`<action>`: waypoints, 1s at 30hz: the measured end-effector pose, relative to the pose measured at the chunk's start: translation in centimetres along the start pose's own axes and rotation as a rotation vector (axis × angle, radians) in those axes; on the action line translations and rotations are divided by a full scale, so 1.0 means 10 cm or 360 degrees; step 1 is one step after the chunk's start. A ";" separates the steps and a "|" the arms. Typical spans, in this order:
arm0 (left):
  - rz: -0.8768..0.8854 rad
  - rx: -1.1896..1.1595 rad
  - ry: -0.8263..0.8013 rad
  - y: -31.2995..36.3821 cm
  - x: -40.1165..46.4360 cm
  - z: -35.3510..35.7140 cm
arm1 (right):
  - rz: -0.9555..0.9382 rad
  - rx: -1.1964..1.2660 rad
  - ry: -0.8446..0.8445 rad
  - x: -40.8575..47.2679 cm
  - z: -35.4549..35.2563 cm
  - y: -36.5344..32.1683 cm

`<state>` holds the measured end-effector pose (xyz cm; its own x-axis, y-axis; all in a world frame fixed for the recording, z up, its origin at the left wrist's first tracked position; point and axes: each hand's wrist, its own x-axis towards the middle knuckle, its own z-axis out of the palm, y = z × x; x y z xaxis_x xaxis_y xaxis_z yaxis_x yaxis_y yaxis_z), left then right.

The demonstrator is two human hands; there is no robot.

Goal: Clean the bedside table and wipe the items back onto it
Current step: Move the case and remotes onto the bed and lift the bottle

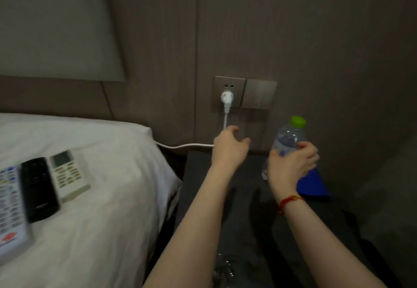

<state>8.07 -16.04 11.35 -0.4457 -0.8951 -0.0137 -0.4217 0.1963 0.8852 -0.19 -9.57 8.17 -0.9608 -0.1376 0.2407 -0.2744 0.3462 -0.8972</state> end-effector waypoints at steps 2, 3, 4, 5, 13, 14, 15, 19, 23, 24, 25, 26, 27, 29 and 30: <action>0.0101 0.0088 -0.0223 0.10 0.09 0.39 | 0.0053 -0.0005 -0.0008 0.27 -0.09 0.23; 0.0138 0.0115 -0.0304 0.13 0.11 0.55 | 0.0062 0.0004 -0.0065 0.39 -0.11 0.34; 0.0161 0.0109 -0.0369 0.16 0.14 0.70 | 0.0080 0.0023 -0.0166 0.49 -0.09 0.46; 0.0171 0.0067 -0.0420 0.17 0.17 0.83 | 0.0107 0.0074 -0.0298 0.58 -0.07 0.55; 0.0082 -0.0398 -0.0303 0.16 0.39 1.27 | 0.0091 0.0426 -0.1036 0.79 -0.07 0.74; 0.0064 -0.0445 -0.0262 0.14 0.39 1.28 | 0.0099 0.0435 -0.1073 0.78 -0.07 0.75; 0.0051 -0.0479 -0.0192 0.11 0.39 1.28 | 0.0088 0.0445 -0.1106 0.77 -0.09 0.77; -0.0031 -0.0480 0.0204 0.00 0.30 1.18 | -0.0029 0.0460 -0.1196 0.67 -0.12 0.81; -0.0213 -0.0663 0.0372 -0.19 0.25 0.92 | -0.0188 0.0252 -0.1276 0.48 -0.10 0.83; -0.0245 -0.0726 0.0379 -0.23 0.24 0.82 | -0.0208 0.0177 -0.1301 0.43 -0.08 0.83; -0.0275 -0.0796 0.0389 -0.27 0.23 0.71 | -0.0226 0.0090 -0.1328 0.38 -0.06 0.82; -0.0304 -0.0875 0.0395 -0.29 0.23 0.57 | -0.0266 0.0015 -0.1360 0.33 -0.04 0.80; -0.0326 -0.0966 0.0393 -0.31 0.23 0.43 | -0.0313 -0.0039 -0.1390 0.28 -0.02 0.76; -0.0325 -0.1149 0.0386 -0.30 0.23 0.10 | -0.0393 -0.0035 -0.1429 0.17 0.03 0.62; -0.0315 -0.1217 0.0409 -0.29 0.23 -0.08 | -0.0424 0.0011 -0.1439 0.11 0.07 0.52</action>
<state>8.87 -18.99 9.08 -0.1865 -0.9662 -0.1780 0.2210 -0.2178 0.9506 -2.68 -8.57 3.56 -0.4701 -0.8804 0.0623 -0.4777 0.1945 -0.8567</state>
